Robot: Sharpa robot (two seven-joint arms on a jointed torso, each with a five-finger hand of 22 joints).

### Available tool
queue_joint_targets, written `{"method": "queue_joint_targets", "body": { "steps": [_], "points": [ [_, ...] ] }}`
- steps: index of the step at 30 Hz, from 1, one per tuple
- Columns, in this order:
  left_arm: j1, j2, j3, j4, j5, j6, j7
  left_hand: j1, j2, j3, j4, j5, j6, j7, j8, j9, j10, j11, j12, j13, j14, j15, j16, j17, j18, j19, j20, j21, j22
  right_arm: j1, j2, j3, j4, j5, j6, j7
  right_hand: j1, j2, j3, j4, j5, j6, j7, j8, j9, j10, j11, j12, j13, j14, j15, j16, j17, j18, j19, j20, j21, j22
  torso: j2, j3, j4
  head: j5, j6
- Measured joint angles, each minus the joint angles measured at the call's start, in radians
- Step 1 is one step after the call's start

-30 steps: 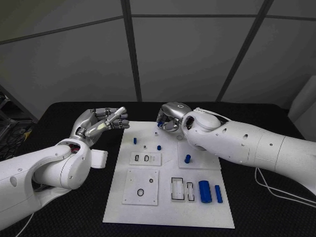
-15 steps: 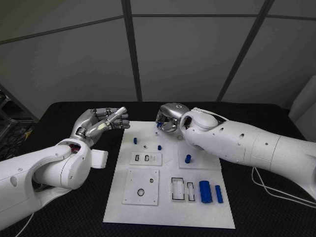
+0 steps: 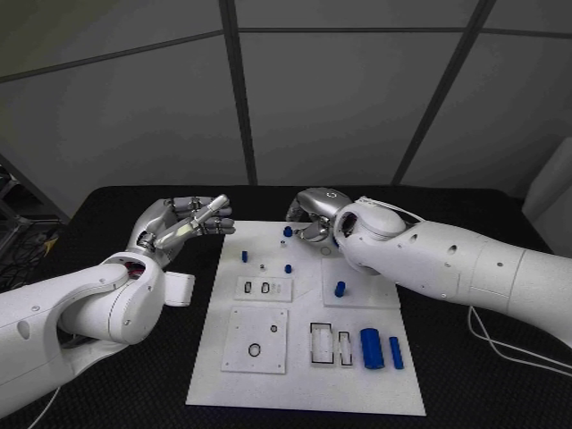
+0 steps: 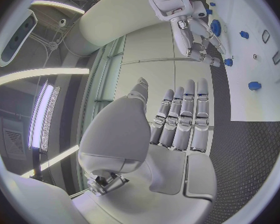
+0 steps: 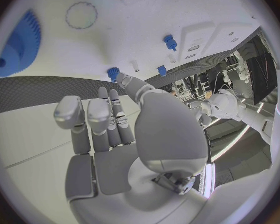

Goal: Assemble the parts on the task board

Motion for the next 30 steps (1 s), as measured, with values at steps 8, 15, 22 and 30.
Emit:
{"method": "queue_joint_targets", "body": {
  "steps": [8,15,22,30],
  "points": [
    [0.0,-0.004,0.0,-0.003,0.0,0.003,-0.001,0.0,0.0,-0.003,-0.003,0.0,0.0,0.0,0.0,0.0,-0.004,0.004,0.0,0.0,0.0,0.0,0.0,0.001,0.0,0.0,0.0,0.0,0.0,-0.001,-0.19,0.017,0.168,0.069,-0.056,0.003,-0.022,-0.022,-0.03,0.03,0.023,0.035,0.02,0.012,0.006,0.126,-0.017,0.072,0.011,0.006,-0.006,0.001,0.004,0.0,0.01,-0.01,0.0,0.012,-0.004,0.0015,-0.0068,0.0,0.006],
    [0.0,0.001,0.0,-0.01,0.0,0.008,-0.003,0.0,0.0,-0.003,-0.003,0.0,0.0,0.0,0.0,0.0,-0.004,0.004,0.0,0.0,0.0,0.0,0.0,0.001,0.0,0.0,0.0,0.0,0.0,0.002,-0.287,0.032,0.226,0.169,-0.046,-0.031,-0.036,-0.063,-0.163,0.08,0.066,-0.003,-0.018,0.012,0.002,0.341,-0.069,0.289,0.158,0.016,-0.052,0.114,0.177,0.0,0.092,-0.05,0.056,0.125,-0.008,0.0039,-0.0144,-0.008,0.009],
    [0.0,0.009,0.0,-0.014,0.0,0.013,-0.005,0.0,0.0,-0.003,-0.003,0.0,0.0,0.0,0.0,0.0,-0.004,0.004,0.0,0.0,0.0,0.0,0.0,0.001,0.0,0.0,0.0,0.0,0.0,0.001,-0.304,0.035,0.21,0.225,0.014,-0.088,0.091,-0.026,-0.382,0.243,0.087,-0.082,-0.002,0.036,0.005,0.227,-0.052,0.855,0.745,0.016,-0.041,0.255,0.411,-0.017,0.145,-0.034,0.105,0.222,-0.01,0.0063,-0.0189,-0.016,0.008],
    [0.0,0.012,0.0,-0.017,0.0,0.016,-0.007,0.0,0.0,-0.003,-0.003,0.0,0.0,0.0,0.0,0.0,-0.004,0.004,0.0,0.0,0.0,0.0,0.0,0.001,0.0,0.0,0.0,0.0,0.0,0.001,-0.277,0.035,0.176,0.249,0.072,-0.117,0.13,-0.028,-0.398,0.308,0.092,-0.097,0.007,0.053,0.005,0.226,-0.051,0.941,0.847,0.016,-0.041,0.274,0.444,-0.017,0.149,-0.031,0.109,0.238,-0.01,0.0061,-0.0191,-0.024,0.005]
  ]
}}
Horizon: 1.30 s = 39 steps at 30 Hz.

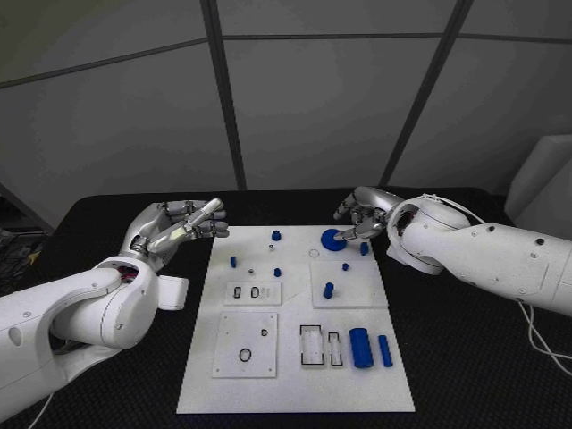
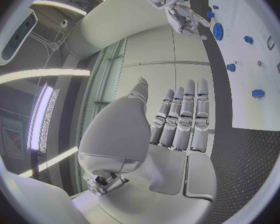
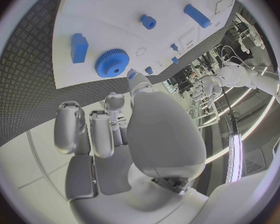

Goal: Assemble the parts on the task board

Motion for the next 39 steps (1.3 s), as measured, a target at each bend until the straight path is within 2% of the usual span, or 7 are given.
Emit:
{"method": "queue_joint_targets", "body": {
  "steps": [10,27,39],
  "points": [
    [0.0,0.001,0.0,-0.002,0.0,0.002,-0.001,0.0,0.0,0.0,0.0,0.0,0.0,0.0,0.0,0.0,0.0,0.0,0.0,0.0,0.0,0.0,0.0,0.0,0.0,0.0,0.0,0.0,0.0,0.0,0.026,0.0,-0.04,0.01,0.052,-0.015,0.014,-0.004,-0.003,0.019,0.007,0.0,0.0,0.011,0.0,0.007,0.007,0.038,0.049,-0.004,0.004,0.012,0.0,0.0,0.003,0.003,0.004,0.004,0.0,-0.001,-0.0001,-0.002,-0.004],
    [0.0,0.003,0.0,-0.006,0.0,0.004,-0.002,0.0,0.0,0.0,0.0,0.0,0.0,0.0,-0.004,0.0,0.0,0.0,0.0,0.0,0.0,0.0,0.0,0.001,0.0,0.0,0.0,0.0,0.0,-0.002,0.052,-0.001,-0.064,0.002,0.076,-0.019,0.046,0.012,0.003,0.03,0.015,-0.004,0.004,0.031,0.002,0.015,0.007,0.084,0.1,0.0,0.007,0.021,0.0,0.0,0.003,0.003,0.007,0.009,0.0,0.0001,0.0003,0.0,-0.009],
    [0.0,0.004,0.0,-0.008,0.0,0.004,-0.002,0.0,0.0,0.0,0.0,0.0,0.0,0.0,-0.004,0.0,0.0,0.0,0.0,0.0,0.0,0.0,0.0,0.001,0.0,0.0,0.0,0.0,0.0,-0.005,0.064,-0.002,-0.08,-0.011,0.104,-0.02,0.051,0.017,0.007,0.029,0.015,0.006,-0.006,0.043,0.004,0.018,0.004,0.099,0.119,0.0,0.007,0.025,0.0,0.0,0.004,0.004,0.007,0.015,0.0,0.0,0.0003,0.0,-0.012]
  ]
}}
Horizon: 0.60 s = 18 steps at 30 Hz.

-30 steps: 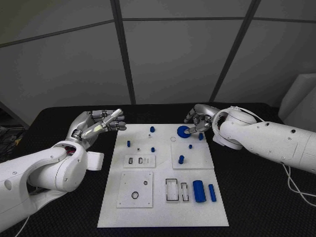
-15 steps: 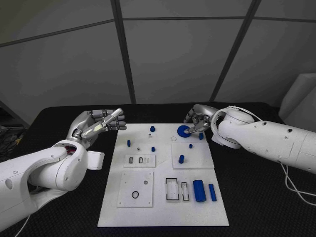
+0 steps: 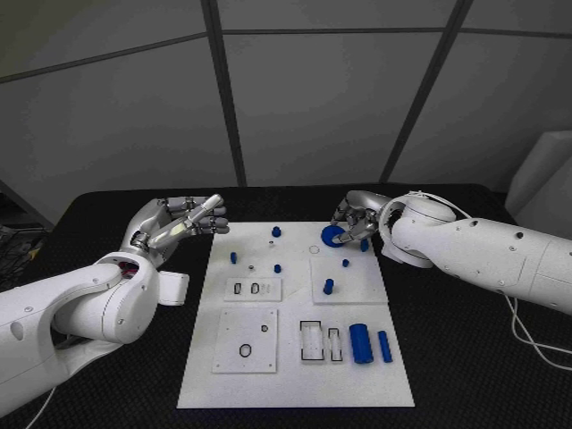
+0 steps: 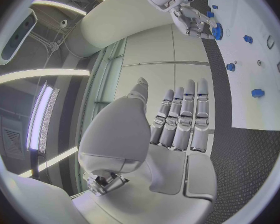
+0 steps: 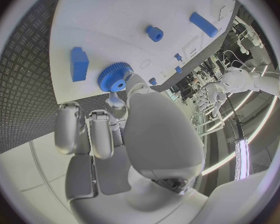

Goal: Assemble the parts on the task board

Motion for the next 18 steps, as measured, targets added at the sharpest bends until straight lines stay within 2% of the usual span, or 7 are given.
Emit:
{"method": "queue_joint_targets", "body": {
  "steps": [7,9,13,15,16,18],
  "points": [
    [0.0,0.0,0.0,-0.001,0.0,0.0,0.0,0.0,0.0,0.0,0.0,0.0,0.0,0.0,0.0,0.0,0.0,0.0,0.0,0.0,0.0,0.0,0.0,0.0,0.0,0.0,0.0,0.0,0.0,0.0,0.004,0.001,-0.006,-0.007,0.01,0.0,0.004,0.004,0.005,-0.002,0.0,0.003,0.003,0.002,0.0,0.007,0.0,0.012,0.01,0.0,0.0,0.0,0.0,0.0,0.006,-0.002,0.004,0.002,0.0,0.0001,0.0001,0.0,-0.002],
    [0.0,0.0,0.0,-0.001,0.0,0.0,0.0,0.0,0.0,0.0,0.0,0.0,0.0,0.0,0.0,0.0,0.0,0.0,0.0,0.0,0.0,0.0,0.0,0.0,0.0,0.0,0.0,0.0,0.0,0.0,0.004,0.001,-0.007,-0.009,0.012,0.0,0.008,0.008,0.006,-0.003,0.001,0.007,-0.001,0.007,0.0,0.007,0.0,0.015,0.016,0.0,0.0,0.004,0.0,0.0,0.006,-0.002,0.004,0.002,0.0,0.0001,0.0001,0.0,-0.002],
    [0.0,0.0,0.0,-0.001,0.0,0.0,0.0,0.0,0.0,0.0,0.0,0.0,0.0,0.0,0.0,0.0,0.0,0.0,0.0,0.0,0.0,0.0,0.0,0.0,0.0,0.0,0.0,0.0,0.0,0.0,0.004,0.002,-0.009,-0.017,0.015,0.001,0.031,0.012,0.021,-0.019,0.029,0.018,0.0,0.015,0.0,0.007,0.0,0.023,0.026,0.0,0.0,0.004,0.0,-0.001,0.008,-0.004,0.008,0.002,0.0,0.0002,0.0001,-0.001,-0.004],
    [0.0,0.0,0.0,-0.002,0.0,0.0,0.0,0.0,0.0,0.0,0.0,0.0,0.0,0.0,0.0,0.0,0.0,0.0,0.0,0.0,0.0,0.0,0.0,0.0,0.0,0.0,0.0,0.0,0.0,0.0,0.004,0.002,-0.009,-0.024,0.015,0.002,0.039,0.01,0.028,-0.026,0.034,0.024,-0.001,0.018,0.0,0.01,-0.003,0.03,0.033,0.0,0.0,0.008,0.0,-0.016,0.012,-0.002,0.008,0.002,0.0,0.0002,0.0001,-0.002,-0.004],
    [0.0,0.0,0.0,-0.002,0.0,0.0,0.0,0.0,0.0,0.0,0.0,0.0,0.0,0.0,0.0,0.0,0.0,0.0,0.0,0.0,0.0,0.0,0.0,0.0,0.0,0.0,0.0,0.0,0.0,0.0,0.004,0.002,-0.009,-0.027,0.015,0.003,0.044,0.015,0.033,-0.03,0.033,0.03,0.0,0.019,0.0,0.011,-0.004,0.033,0.038,0.0,0.0,0.008,0.0,-0.016,0.012,-0.002,0.012,0.002,0.0,0.0003,0.0001,-0.002,-0.004],
    [0.0,0.0,0.0,-0.002,0.0,0.0,0.0,0.0,0.0,0.0,0.0,0.0,0.0,0.0,0.0,0.0,0.0,0.0,0.0,0.0,0.0,0.0,0.0,0.0,0.0,0.0,0.0,0.0,0.0,0.0,0.004,0.003,-0.009,-0.033,0.014,0.005,0.052,0.023,0.051,-0.04,0.003,0.042,-0.001,0.024,0.0,0.015,-0.007,0.044,0.048,0.0,0.0,0.008,0.0,-0.016,0.016,-0.006,0.015,0.002,0.0,0.0004,0.0001,-0.002,-0.004]
  ]
}}
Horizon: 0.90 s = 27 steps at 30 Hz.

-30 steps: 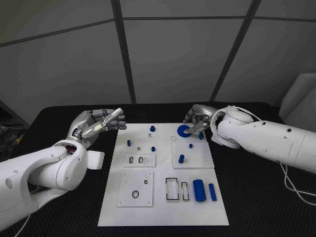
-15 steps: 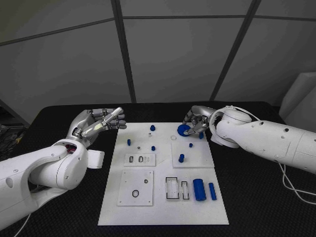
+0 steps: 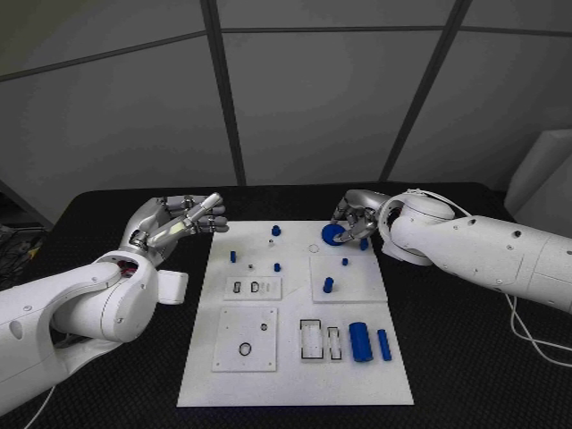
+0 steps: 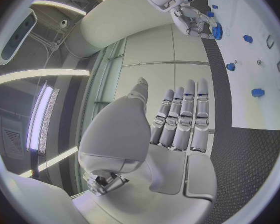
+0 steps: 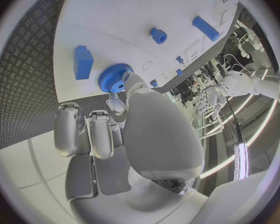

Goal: Assemble the parts on the task board

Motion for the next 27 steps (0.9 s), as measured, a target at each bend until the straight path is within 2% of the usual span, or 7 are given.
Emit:
{"method": "queue_joint_targets", "body": {
  "steps": [3,8,11,15,18,20,27],
  "points": [
    [0.0,0.0,0.0,0.0,0.0,0.0,0.0,0.0,0.0,0.0,0.0,0.0,0.0,0.0,0.0,0.0,0.0,0.0,0.0,0.0,0.0,0.0,0.0,0.0,0.0,0.0,0.0,0.0,0.0,0.0,0.0,0.0,0.001,-0.01,-0.006,0.005,0.01,0.01,0.028,-0.011,-0.026,0.03,-0.003,0.015,0.001,0.018,0.0,0.022,0.025,0.0,0.0,0.005,0.0,0.0,0.012,-0.002,0.008,0.0,0.0,0.0001,0.0,0.0,0.0],
    [0.0,0.0,0.0,-0.001,0.0,0.0,0.0,0.0,0.0,0.0,0.0,0.0,0.0,0.0,0.0,0.0,0.0,0.0,0.0,0.0,0.0,0.0,0.0,0.0,0.0,0.0,0.0,0.0,0.0,-0.004,-0.001,-0.002,0.008,-0.032,-0.038,0.018,0.018,0.016,0.069,-0.027,-0.032,0.056,-0.005,0.019,0.001,0.061,-0.014,0.082,0.096,0.001,-0.009,0.011,0.0,0.0,0.029,-0.011,0.02,0.0,0.0,0.0002,-0.0001,0.0,0.0],
    [0.0,0.0,0.0,-0.001,0.0,0.0,0.0,0.0,0.0,0.0,0.0,0.0,0.0,0.0,0.0,0.0,0.0,0.0,-0.003,0.0,0.0,0.0,-0.002,0.0,0.0,0.0,0.0,0.001,0.0,-0.007,-0.001,-0.003,0.014,-0.045,-0.066,0.029,0.03,0.012,0.092,-0.034,-0.017,0.06,-0.008,0.019,0.001,0.07,-0.023,0.095,0.114,-0.002,-0.013,0.014,0.0,0.0,0.037,-0.013,0.024,0.0,0.0,0.0003,-0.0002,0.001,0.0],
    [0.0,0.0,0.0,-0.001,0.0,0.0,0.0,0.0,0.0,-0.003,-0.003,0.0,0.0,0.0,0.0,0.0,0.0,0.0,-0.005,0.0,0.0,0.0,-0.004,0.001,0.0,0.0,0.0,0.004,0.0,-0.01,-0.002,-0.005,0.028,-0.062,-0.105,0.042,0.03,0.012,0.105,-0.036,-0.004,0.06,-0.008,0.019,0.001,0.071,-0.025,0.096,0.119,0.002,-0.017,0.014,0.0,0.0,0.041,-0.016,0.028,0.0,0.0,0.0003,-0.0003,0.003,0.001],
    [0.0,-0.001,0.0,-0.001,0.0,0.0,0.0,0.0,0.0,-0.003,-0.003,0.0,0.0,0.0,0.0,0.0,0.0,0.0,-0.005,0.0,0.0,0.0,-0.004,0.001,0.0,0.0,0.0,0.004,0.0,-0.01,-0.006,-0.005,0.051,-0.073,-0.13,0.05,0.029,0.011,0.115,-0.038,-0.004,0.06,-0.008,0.019,0.001,0.071,-0.025,0.096,0.12,-0.002,-0.02,0.014,0.0,0.0,0.045,-0.02,0.028,0.0,0.0,0.0002,-0.0004,0.004,0.001],
    [0.0,-0.001,0.0,-0.001,0.0,0.0,0.0,0.0,0.0,-0.003,-0.003,0.0,0.0,0.0,0.0,0.0,0.0,0.0,-0.005,0.0,0.0,0.0,-0.004,0.001,0.0,0.0,0.0,0.004,0.0,-0.01,-0.012,-0.004,0.076,-0.078,-0.142,0.053,0.02,0.007,0.116,-0.038,-0.004,0.06,-0.008,0.019,0.001,0.071,-0.025,0.096,0.12,-0.002,-0.02,0.014,0.0,-0.016,0.045,-0.02,0.028,0.0,-0.001,0.0,-0.0009,0.005,0.002],
    [0.0,-0.002,0.0,-0.001,0.0,0.0,0.0,0.0,0.0,-0.003,-0.003,0.0,0.0,0.0,0.0,0.0,0.0,0.0,-0.005,0.0,0.0,0.0,-0.004,0.001,0.0,0.0,0.0,0.004,0.0,-0.009,-0.002,-0.004,0.146,-0.095,-0.172,0.054,0.002,0.003,0.134,-0.045,-0.004,0.06,-0.008,0.019,0.001,0.071,-0.025,0.096,0.12,-0.002,-0.02,0.014,0.0,-0.016,0.045,-0.02,0.032,0.0,-0.002,-0.0012,-0.0016,0.005,0.002]
  ]
}}
